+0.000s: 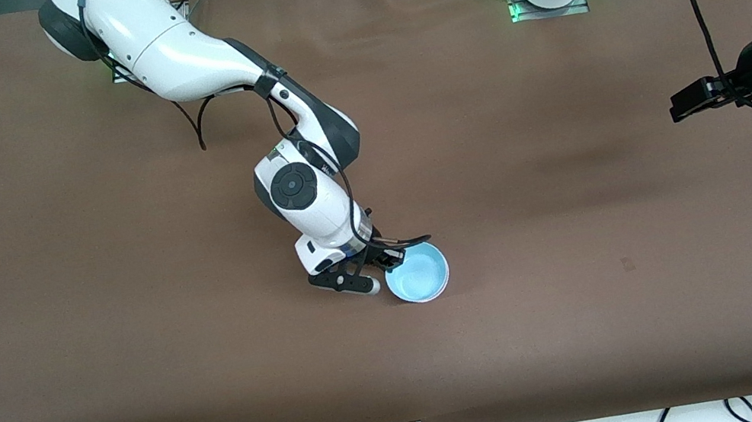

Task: Stack pink and blue bowls on white bowl
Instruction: 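Lower the blue bowl into the pink bowl and open the right gripper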

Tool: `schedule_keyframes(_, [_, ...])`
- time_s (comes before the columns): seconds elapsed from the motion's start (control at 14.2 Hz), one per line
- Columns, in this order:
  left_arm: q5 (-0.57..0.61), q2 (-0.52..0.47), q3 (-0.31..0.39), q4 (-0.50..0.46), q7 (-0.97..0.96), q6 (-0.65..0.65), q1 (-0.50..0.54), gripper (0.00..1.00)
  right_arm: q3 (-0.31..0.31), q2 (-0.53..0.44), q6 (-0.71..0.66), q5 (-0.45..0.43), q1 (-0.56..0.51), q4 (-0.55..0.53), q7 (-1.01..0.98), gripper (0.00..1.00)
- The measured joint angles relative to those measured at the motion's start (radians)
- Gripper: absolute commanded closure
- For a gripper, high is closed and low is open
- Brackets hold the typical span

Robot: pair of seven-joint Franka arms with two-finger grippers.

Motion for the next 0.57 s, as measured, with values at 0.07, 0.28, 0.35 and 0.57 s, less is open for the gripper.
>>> schedule_keyframes(0.07, [0.000, 0.000, 0.000, 0.000, 0.000, 0.000, 0.000, 0.00, 0.000, 0.000, 0.000, 0.000, 0.003, 0.000, 0.000, 1.00])
schedule_keyframes(0.28, [0.000, 0.000, 0.000, 0.000, 0.000, 0.000, -0.001, 0.00, -0.005, 0.004, 0.006, 0.000, 0.009, 0.000, 0.000, 1.00])
schedule_keyframes(0.35, [0.000, 0.000, 0.000, 0.000, 0.000, 0.000, -0.001, 0.00, -0.007, 0.005, 0.008, 0.000, 0.009, 0.000, 0.000, 1.00])
schedule_keyframes(0.57, [0.000, 0.000, 0.000, 0.000, 0.000, 0.000, -0.001, 0.00, -0.015, 0.009, 0.010, -0.010, 0.009, 0.000, 0.000, 1.00])
